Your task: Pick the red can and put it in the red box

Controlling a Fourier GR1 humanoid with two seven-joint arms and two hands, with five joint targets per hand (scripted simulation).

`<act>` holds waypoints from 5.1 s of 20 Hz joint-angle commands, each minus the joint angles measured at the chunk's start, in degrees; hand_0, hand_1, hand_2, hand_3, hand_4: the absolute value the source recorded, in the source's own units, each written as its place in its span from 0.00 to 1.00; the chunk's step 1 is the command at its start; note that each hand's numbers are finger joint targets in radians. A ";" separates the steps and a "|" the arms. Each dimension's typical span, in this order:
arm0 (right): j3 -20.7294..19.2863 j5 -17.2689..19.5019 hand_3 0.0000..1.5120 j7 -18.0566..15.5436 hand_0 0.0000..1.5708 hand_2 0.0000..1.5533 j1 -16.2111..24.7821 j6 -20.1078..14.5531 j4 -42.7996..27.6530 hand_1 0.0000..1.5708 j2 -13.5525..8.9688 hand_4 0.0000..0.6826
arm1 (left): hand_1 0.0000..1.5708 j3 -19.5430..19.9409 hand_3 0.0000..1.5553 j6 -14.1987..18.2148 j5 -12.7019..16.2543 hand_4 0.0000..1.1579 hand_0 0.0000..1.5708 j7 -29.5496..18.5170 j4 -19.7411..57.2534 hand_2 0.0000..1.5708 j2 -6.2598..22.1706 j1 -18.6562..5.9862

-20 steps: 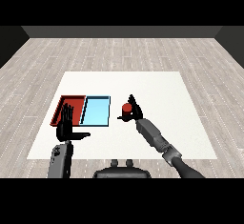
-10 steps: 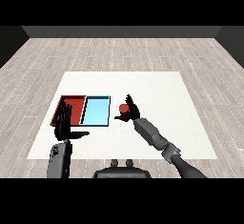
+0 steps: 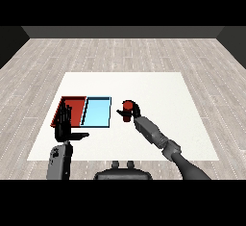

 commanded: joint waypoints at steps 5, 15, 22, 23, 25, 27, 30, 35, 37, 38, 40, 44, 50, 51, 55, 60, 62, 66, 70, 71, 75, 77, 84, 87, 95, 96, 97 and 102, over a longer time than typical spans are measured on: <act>5.70 0.40 0.94 7.20 0.95 0.95 -2.32 -5.39 3.07 0.95 0.00 0.76 | 0.00 0.65 0.00 -0.41 0.67 0.00 0.00 -0.45 0.11 0.00 0.25 0.32; 3.32 0.01 0.92 -2.14 0.95 0.94 -2.80 -4.74 1.38 0.95 0.00 0.82 | 0.00 -0.75 0.00 -0.54 0.21 0.00 0.00 1.29 -0.86 0.00 0.05 -0.13; -0.42 5.15 0.92 -3.01 0.96 0.93 -2.79 -0.88 -0.04 0.96 -1.95 0.84 | 0.00 -6.29 0.00 2.62 -5.50 0.00 0.00 2.29 -2.61 0.00 -2.98 0.25; 1.44 6.28 0.91 -2.02 0.96 0.93 1.70 -3.94 -8.79 0.96 -4.83 0.82 | 0.00 -5.10 0.00 1.45 -3.21 0.00 0.00 6.05 -5.86 0.00 -1.32 0.26; 1.05 7.40 0.91 0.23 0.96 0.94 0.69 -4.91 -13.63 0.96 -8.15 0.79 | 0.00 -5.66 0.00 0.88 -4.23 0.00 0.00 3.84 -5.08 0.00 -1.29 1.49; 2.76 8.31 0.91 3.14 0.97 0.94 3.22 -8.01 -22.91 0.97 -11.54 0.83 | 0.00 -7.58 0.00 1.23 -5.00 0.00 0.00 5.71 -6.25 0.00 -2.12 1.07; 2.57 10.53 0.91 3.97 0.97 0.94 3.89 -9.55 -27.23 0.97 -14.28 0.84 | 0.00 -9.93 0.00 0.14 -3.24 0.00 0.00 12.42 -7.59 0.00 -2.27 0.14; 3.04 13.94 0.92 10.08 0.97 0.94 9.02 -15.86 -44.79 0.97 -21.43 0.83 | 0.00 -15.13 0.00 1.13 -5.49 0.00 0.00 14.01 -9.39 0.00 -4.33 1.09; 2.56 16.59 0.92 13.20 0.97 0.94 10.18 -17.41 -48.77 0.97 -22.04 0.83 | 0.00 -15.96 0.00 1.99 -5.60 0.00 0.00 14.74 -9.99 0.00 -4.35 1.02; 2.05 18.06 0.92 14.56 0.97 0.94 10.51 -17.74 -49.85 0.97 -21.89 0.83 | 0.00 -16.33 0.00 2.38 -5.66 0.00 0.00 15.02 -10.19 0.00 -4.35 0.95; 0.73 20.47 0.92 13.78 0.97 0.94 11.57 -15.86 -47.55 0.97 -19.36 0.83 | 0.00 -18.83 0.00 3.60 -6.63 0.00 0.00 16.14 -10.00 0.00 -4.36 0.30; -0.73 22.91 0.93 16.35 0.96 0.94 14.77 -16.50 -57.17 0.96 -25.34 0.85 | 0.00 -22.32 0.00 9.68 -7.93 0.00 0.00 21.76 -8.41 0.00 -4.37 -5.96; -5.23 26.54 0.92 20.13 0.97 0.94 18.17 -17.68 -66.89 0.97 -28.67 0.85 | 0.00 -26.98 0.00 12.80 -9.59 0.00 0.00 25.21 -6.82 0.00 -4.38 -8.46; -4.11 26.77 0.92 18.63 0.96 0.94 21.70 -18.24 -69.23 0.96 -28.86 0.85 | 0.00 -30.78 0.00 17.84 -8.65 0.00 0.00 26.90 -4.54 0.00 -4.38 -12.78; -4.61 32.69 0.92 24.04 0.96 0.95 19.68 -19.18 -70.71 0.96 -25.33 0.84 | 0.00 -31.32 0.00 17.35 -9.39 0.00 0.00 24.78 0.51 0.00 -4.38 -14.42; -5.98 38.09 0.91 30.48 0.95 0.93 15.54 -16.86 -70.75 0.95 -24.94 0.82 | 0.00 -31.77 0.00 19.46 -5.26 0.00 0.00 26.81 4.74 0.00 -4.38 -19.19; -5.58 40.77 0.92 26.68 0.95 0.93 22.18 -16.37 -74.06 0.95 -22.74 0.81 | 0.00 -31.41 0.00 17.51 -5.88 0.00 0.00 27.18 2.14 0.00 -4.38 -16.45; -9.00 43.15 0.91 26.44 0.92 0.91 20.67 -12.12 -69.46 0.92 -19.84 0.77 | 0.00 -34.50 0.00 22.59 -2.77 0.00 0.00 20.55 12.08 0.00 -4.38 -20.11; -11.78 45.93 0.92 32.62 0.92 0.93 20.11 -9.21 -74.11 0.92 -17.95 0.80 | 0.00 -34.89 0.00 22.07 -2.27 0.00 0.00 23.64 9.27 0.00 -4.38 -19.30; -12.31 46.23 0.92 29.58 0.93 0.93 20.25 -8.08 -70.73 0.93 -16.18 0.81 | 0.00 -37.19 0.00 23.07 -2.43 0.00 0.00 23.41 7.36 0.00 -4.38 -16.60; -11.48 50.48 0.91 30.12 0.94 0.93 16.94 -8.49 -65.63 0.94 -9.78 0.82 | 0.00 -35.57 0.00 22.91 0.28 0.00 0.00 23.13 9.94 0.00 -4.38 -18.87; -12.69 50.23 0.91 30.46 0.93 0.92 21.57 -6.74 -70.99 0.93 -10.87 0.83 | 0.00 -33.38 0.00 23.41 2.91 0.00 0.00 23.46 16.04 0.00 -4.38 -26.40; -12.27 57.73 0.91 35.14 0.94 0.93 23.84 -4.32 -75.51 0.94 -6.73 0.82 | 0.00 -30.79 0.00 19.34 1.50 0.00 0.00 26.72 9.05 0.00 -2.67 -21.39; -14.02 58.89 0.90 29.35 0.95 0.93 25.84 -2.48 -71.70 0.95 -3.36 0.82 | 0.00 -35.89 0.00 23.86 0.48 0.00 0.00 24.67 9.73 0.00 -4.37 -19.12; -14.20 59.86 0.90 34.38 0.92 0.91 22.64 0.14 -73.23 0.92 -0.08 0.78 | 0.00 -32.72 0.00 19.05 1.00 0.00 0.00 18.58 12.83 0.00 -4.36 -17.54; -10.87 61.66 0.90 37.35 0.90 0.90 24.54 -3.21 -78.43 0.90 -0.06 0.76 | 0.00 -32.33 0.00 19.12 1.52 0.00 0.00 19.65 11.63 0.00 -4.38 -18.95; -11.71 57.81 0.90 31.37 0.93 0.92 20.31 -3.92 -69.01 0.93 -0.05 0.76 | 0.00 -30.73 0.00 17.60 1.10 0.00 0.00 22.13 11.63 0.00 -3.39 -21.43; -6.04 57.51 0.90 30.68 0.93 0.91 21.28 -7.51 -70.05 0.93 -0.01 0.74 | 0.00 -32.38 0.00 30.31 -0.38 0.41 0.00 26.30 14.66 0.00 -4.37 -25.23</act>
